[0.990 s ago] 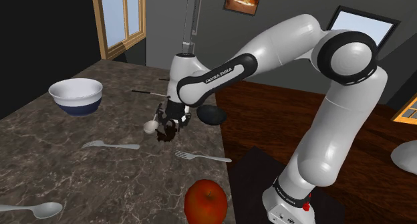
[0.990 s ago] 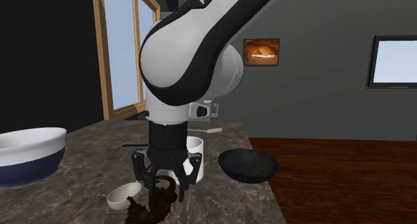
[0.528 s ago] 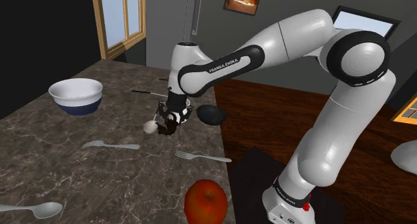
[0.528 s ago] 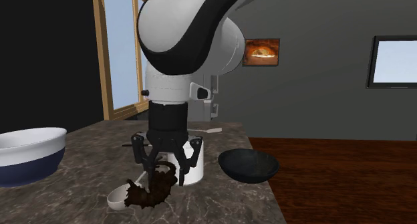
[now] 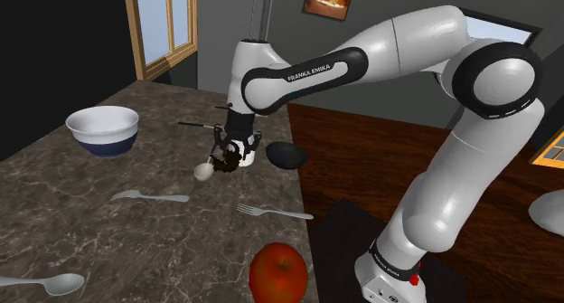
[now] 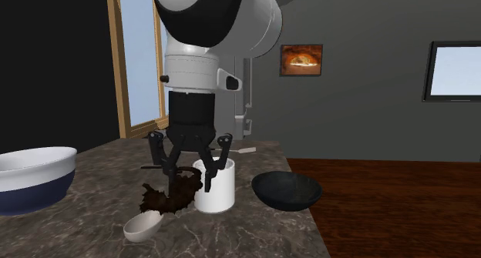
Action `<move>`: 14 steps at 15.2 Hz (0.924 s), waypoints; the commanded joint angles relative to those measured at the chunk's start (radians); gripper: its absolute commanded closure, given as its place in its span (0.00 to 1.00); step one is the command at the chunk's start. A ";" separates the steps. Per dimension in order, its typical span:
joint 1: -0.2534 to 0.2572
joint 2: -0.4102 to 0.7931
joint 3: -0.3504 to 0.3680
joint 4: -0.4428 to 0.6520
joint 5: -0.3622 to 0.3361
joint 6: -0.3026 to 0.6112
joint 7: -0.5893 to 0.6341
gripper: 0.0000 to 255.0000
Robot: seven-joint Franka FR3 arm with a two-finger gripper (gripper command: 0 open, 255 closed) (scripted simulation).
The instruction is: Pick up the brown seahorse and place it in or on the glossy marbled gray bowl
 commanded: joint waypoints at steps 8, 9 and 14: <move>-0.063 -0.124 -0.077 -0.096 0.032 -0.032 -0.157 1.00; -0.073 -0.138 -0.092 -0.111 0.034 -0.033 -0.183 1.00; -0.125 -0.198 -0.167 -0.171 0.033 -0.039 -0.309 1.00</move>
